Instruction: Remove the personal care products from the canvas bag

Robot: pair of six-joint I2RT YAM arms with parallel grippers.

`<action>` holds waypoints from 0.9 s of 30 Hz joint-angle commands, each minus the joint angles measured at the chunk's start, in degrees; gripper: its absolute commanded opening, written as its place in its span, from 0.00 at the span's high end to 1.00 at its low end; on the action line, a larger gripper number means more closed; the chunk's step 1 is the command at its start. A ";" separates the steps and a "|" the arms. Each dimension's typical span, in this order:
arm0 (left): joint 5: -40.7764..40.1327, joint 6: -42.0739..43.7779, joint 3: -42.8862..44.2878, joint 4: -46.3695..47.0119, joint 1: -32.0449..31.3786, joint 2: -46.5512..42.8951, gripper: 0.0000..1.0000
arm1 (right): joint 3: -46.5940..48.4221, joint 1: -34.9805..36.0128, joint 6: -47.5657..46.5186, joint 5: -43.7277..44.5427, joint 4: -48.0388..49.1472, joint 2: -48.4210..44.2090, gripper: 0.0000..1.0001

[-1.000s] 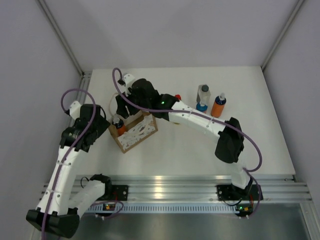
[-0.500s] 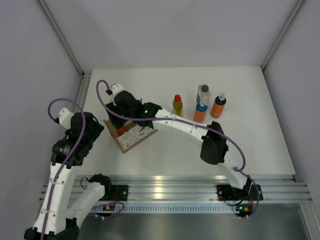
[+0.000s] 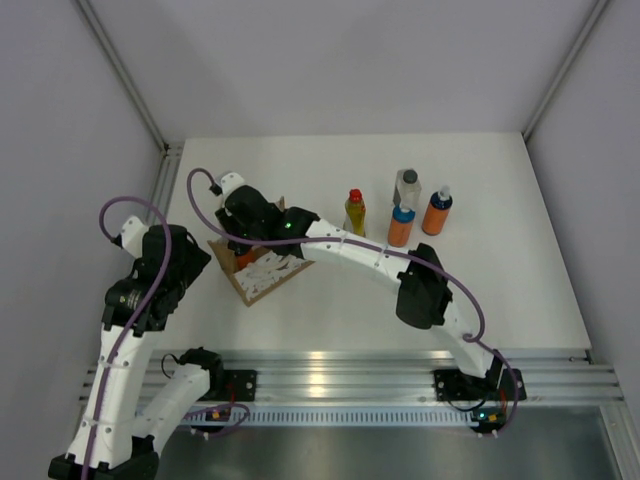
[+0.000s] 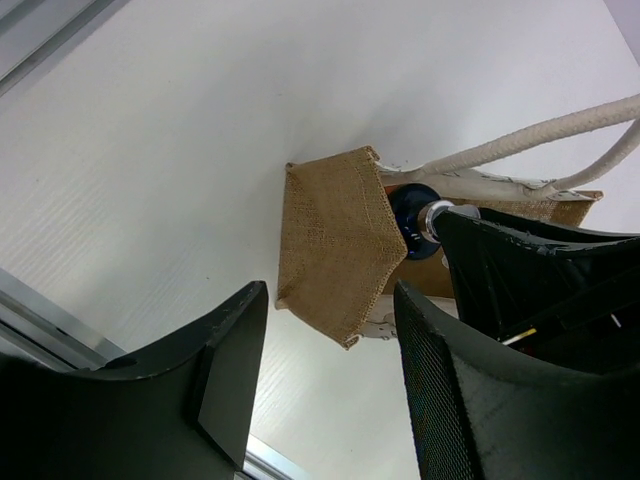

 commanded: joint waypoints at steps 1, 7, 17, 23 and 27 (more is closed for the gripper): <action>0.97 1.02 -0.04 0.08 0.10 -0.09 0.42 | 3.39 1.10 -2.30 0.44 -0.41 0.59 0.68; 1.32 1.38 0.40 0.08 0.10 -0.09 0.42 | 3.04 1.10 -2.57 0.00 -0.41 0.59 0.70; 1.76 1.81 0.49 -0.01 0.10 -0.36 0.41 | 0.93 1.45 -3.10 -0.09 -0.32 0.50 0.67; 1.76 1.90 0.58 -0.01 0.10 -0.53 0.41 | 0.40 1.54 -3.10 -0.08 -0.41 0.85 0.69; 1.59 2.08 0.67 0.08 0.10 -0.62 0.41 | -0.21 1.54 -3.10 -0.26 -0.41 0.94 0.73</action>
